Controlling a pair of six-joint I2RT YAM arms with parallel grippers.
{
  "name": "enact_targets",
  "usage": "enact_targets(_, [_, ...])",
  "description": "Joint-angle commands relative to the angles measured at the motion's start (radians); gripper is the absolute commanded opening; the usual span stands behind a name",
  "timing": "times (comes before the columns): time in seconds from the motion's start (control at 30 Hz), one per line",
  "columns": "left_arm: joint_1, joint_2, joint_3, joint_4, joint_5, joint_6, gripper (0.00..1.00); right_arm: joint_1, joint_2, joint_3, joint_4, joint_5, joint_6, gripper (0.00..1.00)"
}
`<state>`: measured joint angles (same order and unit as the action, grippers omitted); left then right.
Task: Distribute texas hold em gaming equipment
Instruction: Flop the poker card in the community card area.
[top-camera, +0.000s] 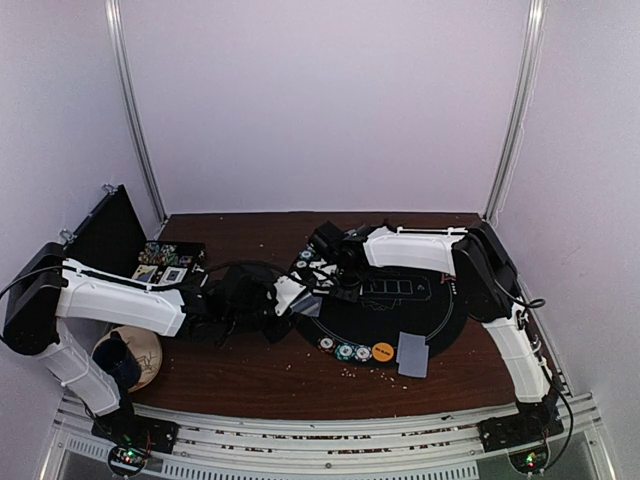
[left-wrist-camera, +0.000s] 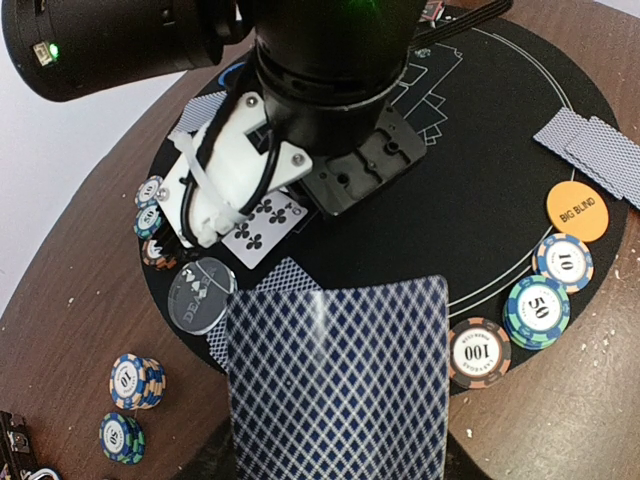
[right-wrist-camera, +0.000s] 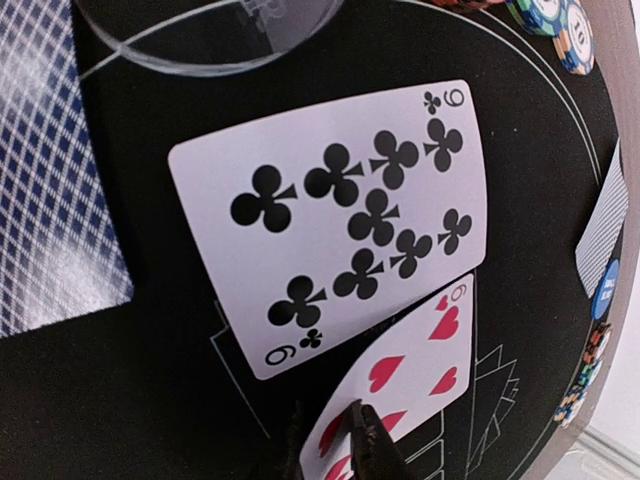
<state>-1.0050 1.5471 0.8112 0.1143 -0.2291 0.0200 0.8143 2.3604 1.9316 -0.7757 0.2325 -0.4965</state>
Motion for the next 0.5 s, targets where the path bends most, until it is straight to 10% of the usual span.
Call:
enact_targets(0.0, [-0.004, -0.018, 0.008, 0.059, -0.007, -0.003, 0.19, 0.009, 0.016, 0.017, -0.025, -0.007, 0.001, 0.2])
enact_targets(0.47, [-0.004, -0.009, 0.008, 0.061, -0.015, -0.001, 0.19, 0.013, -0.036, 0.013, -0.065, -0.049, -0.024, 0.32])
